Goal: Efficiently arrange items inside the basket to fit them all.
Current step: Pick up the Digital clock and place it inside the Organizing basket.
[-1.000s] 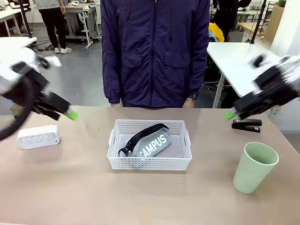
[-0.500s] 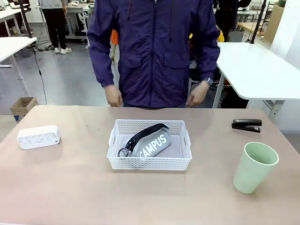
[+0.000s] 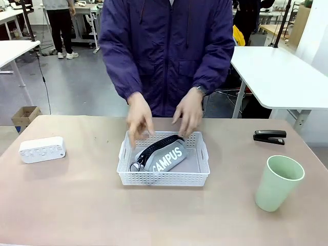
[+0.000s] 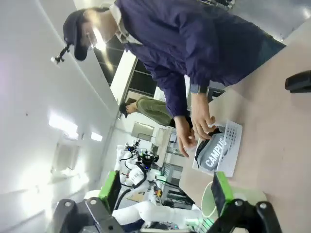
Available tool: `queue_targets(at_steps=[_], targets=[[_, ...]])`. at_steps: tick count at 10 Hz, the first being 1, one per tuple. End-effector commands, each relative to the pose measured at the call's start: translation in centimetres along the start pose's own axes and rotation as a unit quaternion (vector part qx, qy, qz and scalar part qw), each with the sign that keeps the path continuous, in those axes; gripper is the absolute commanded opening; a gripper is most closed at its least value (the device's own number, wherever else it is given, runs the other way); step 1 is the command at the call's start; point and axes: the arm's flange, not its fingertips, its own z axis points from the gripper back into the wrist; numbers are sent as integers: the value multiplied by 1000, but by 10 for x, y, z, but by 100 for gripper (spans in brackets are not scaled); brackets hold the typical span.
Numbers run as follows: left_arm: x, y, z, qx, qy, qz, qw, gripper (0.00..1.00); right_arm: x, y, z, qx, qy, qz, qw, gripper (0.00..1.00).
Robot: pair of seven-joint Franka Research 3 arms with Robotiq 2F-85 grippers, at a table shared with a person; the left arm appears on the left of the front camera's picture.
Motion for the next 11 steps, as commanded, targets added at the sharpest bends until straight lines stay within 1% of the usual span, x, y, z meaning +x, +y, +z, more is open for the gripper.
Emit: queue_targets(at_steps=[1,2,3,9,10,11], targets=[[2,-9,-13,0,-2,-1,1000,100,13,-5,-4,-2,-1,3,1000,100],[-1,-15,-22,64,-27,34,997,100,13,-8,-5,-28,-28,-2,999,100],[2,3,-8,-4,-1,10,1000,100,4,-11,-1,1,-3,-13,1000,100],[2,3,-8,-4,-1,10,1000,100,4,-11,-1,1,-3,-13,1000,100],[1,2,-7,4,1,22,1000,100,4,-11,-1,1,-3,-13,1000,100],[0,-15,-20,9,57,-23,998,100,4,-11,-1,1,-3,-13,1000,100]])
